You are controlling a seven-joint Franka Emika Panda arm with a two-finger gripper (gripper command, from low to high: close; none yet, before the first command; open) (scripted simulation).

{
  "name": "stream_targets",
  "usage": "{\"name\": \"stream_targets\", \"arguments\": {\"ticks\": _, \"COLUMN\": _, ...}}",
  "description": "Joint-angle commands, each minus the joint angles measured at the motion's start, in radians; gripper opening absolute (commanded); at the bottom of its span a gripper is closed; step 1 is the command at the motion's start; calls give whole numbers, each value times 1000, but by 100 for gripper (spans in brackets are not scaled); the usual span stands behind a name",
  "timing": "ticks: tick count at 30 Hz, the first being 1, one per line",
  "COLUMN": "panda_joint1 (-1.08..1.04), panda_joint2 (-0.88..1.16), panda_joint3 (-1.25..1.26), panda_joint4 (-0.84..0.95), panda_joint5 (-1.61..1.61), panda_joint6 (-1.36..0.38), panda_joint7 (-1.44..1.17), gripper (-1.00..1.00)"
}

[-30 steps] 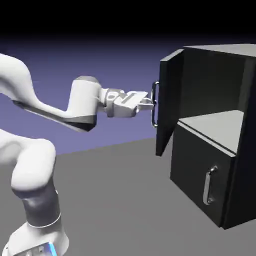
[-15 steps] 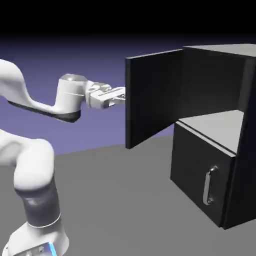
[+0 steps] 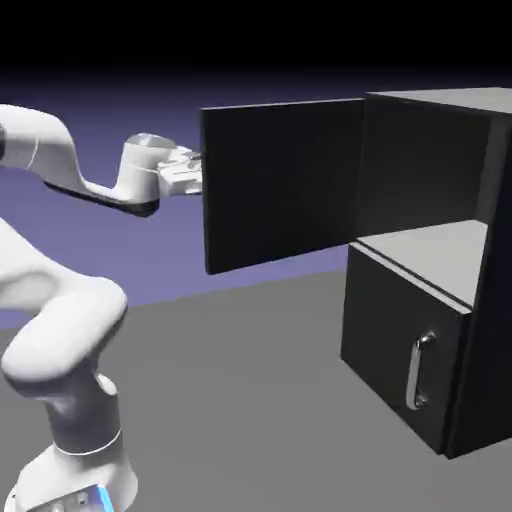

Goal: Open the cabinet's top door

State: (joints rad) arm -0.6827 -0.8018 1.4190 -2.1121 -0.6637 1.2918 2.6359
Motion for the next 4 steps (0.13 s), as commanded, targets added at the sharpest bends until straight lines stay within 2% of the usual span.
{"name": "stream_targets", "arguments": {"ticks": 1, "panda_joint1": -36, "panda_joint2": -8, "panda_joint3": 27, "panda_joint4": 34, "panda_joint5": 14, "panda_joint6": -26, "panda_joint7": -7, "gripper": -100}}
{"name": "stream_targets", "arguments": {"ticks": 3, "panda_joint1": -77, "panda_joint2": -18, "panda_joint3": 57, "panda_joint4": 71, "panda_joint5": 30, "panda_joint6": -53, "panda_joint7": -16, "gripper": -100}}
{"name": "stream_targets", "arguments": {"ticks": 4, "panda_joint1": -77, "panda_joint2": -18, "panda_joint3": 57, "panda_joint4": 71, "panda_joint5": 30, "panda_joint6": -53, "panda_joint7": -16, "gripper": 100}}
